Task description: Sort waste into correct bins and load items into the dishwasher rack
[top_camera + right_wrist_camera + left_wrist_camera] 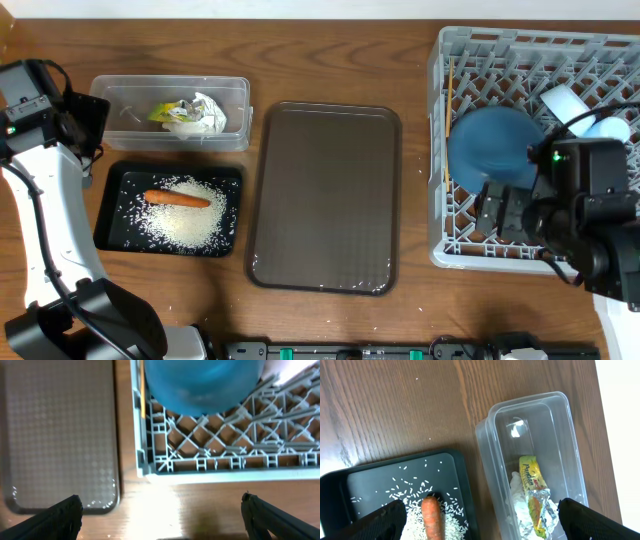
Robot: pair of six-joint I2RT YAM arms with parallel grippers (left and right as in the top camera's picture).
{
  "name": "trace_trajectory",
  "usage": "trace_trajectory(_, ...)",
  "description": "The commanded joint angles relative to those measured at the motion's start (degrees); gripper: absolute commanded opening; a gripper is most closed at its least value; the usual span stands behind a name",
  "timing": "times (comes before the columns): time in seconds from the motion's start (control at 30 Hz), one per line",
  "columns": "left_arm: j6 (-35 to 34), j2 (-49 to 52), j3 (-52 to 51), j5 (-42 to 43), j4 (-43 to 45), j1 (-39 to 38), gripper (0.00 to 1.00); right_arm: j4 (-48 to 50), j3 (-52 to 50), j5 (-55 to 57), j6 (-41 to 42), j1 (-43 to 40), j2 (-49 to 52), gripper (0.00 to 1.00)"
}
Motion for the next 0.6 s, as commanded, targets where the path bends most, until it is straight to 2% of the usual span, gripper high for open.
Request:
trace_trajectory(0.0,0.5,-0.1,0.6,-0.5,0.0,0.2,0.99,-0.3,-1.1,0.9,1.0,0.7,0.0,0.99)
trace_trajectory(0.57,0.5,-0.1,0.6,-0.5,0.0,0.2,0.99,-0.6,-1.3,1.0,-1.2,0.7,0.4,0.99)
